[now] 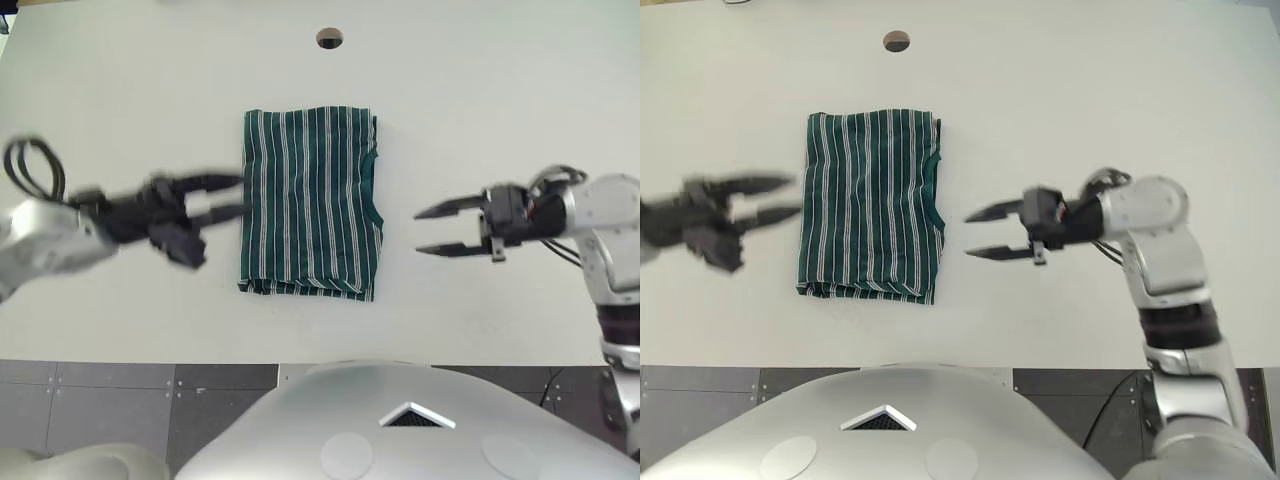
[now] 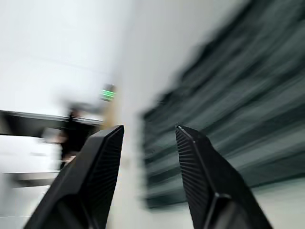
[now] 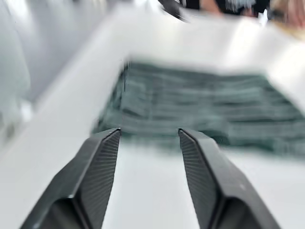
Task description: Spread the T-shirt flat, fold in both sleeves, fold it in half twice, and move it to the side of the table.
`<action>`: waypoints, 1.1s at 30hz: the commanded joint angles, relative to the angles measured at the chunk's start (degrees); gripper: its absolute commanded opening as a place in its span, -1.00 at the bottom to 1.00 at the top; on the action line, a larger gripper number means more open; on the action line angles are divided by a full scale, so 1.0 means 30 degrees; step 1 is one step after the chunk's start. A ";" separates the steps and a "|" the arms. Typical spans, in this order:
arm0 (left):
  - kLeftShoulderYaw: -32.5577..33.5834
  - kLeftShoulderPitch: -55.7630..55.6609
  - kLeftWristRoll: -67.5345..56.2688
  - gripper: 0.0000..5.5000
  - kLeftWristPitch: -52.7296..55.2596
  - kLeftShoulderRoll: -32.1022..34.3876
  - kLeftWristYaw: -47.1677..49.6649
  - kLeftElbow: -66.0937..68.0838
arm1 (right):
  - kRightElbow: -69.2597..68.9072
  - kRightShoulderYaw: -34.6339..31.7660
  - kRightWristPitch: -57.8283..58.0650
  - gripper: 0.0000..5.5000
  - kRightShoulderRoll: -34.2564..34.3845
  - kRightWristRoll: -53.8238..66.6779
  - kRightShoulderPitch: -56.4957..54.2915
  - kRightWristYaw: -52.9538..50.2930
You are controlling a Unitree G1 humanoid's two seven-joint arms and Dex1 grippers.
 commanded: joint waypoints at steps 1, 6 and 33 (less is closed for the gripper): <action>-0.0050 0.4165 -0.0624 -0.01 0.1445 0.3089 -0.1967 -0.0951 | 0.2039 0.0090 -0.9223 0.11 -0.0840 -0.4071 0.1808 -0.1536; 0.2290 0.4865 0.2210 0.21 0.2339 0.0416 -0.2563 0.0554 | 0.4718 0.2030 -1.4824 0.32 0.0725 -0.9502 0.0557 -0.5279; 0.6092 0.4578 0.5995 0.05 -0.0009 -0.7504 -0.5881 0.3770 | 0.8928 0.9700 -1.5586 0.19 0.2742 -1.6027 -0.2962 -1.2430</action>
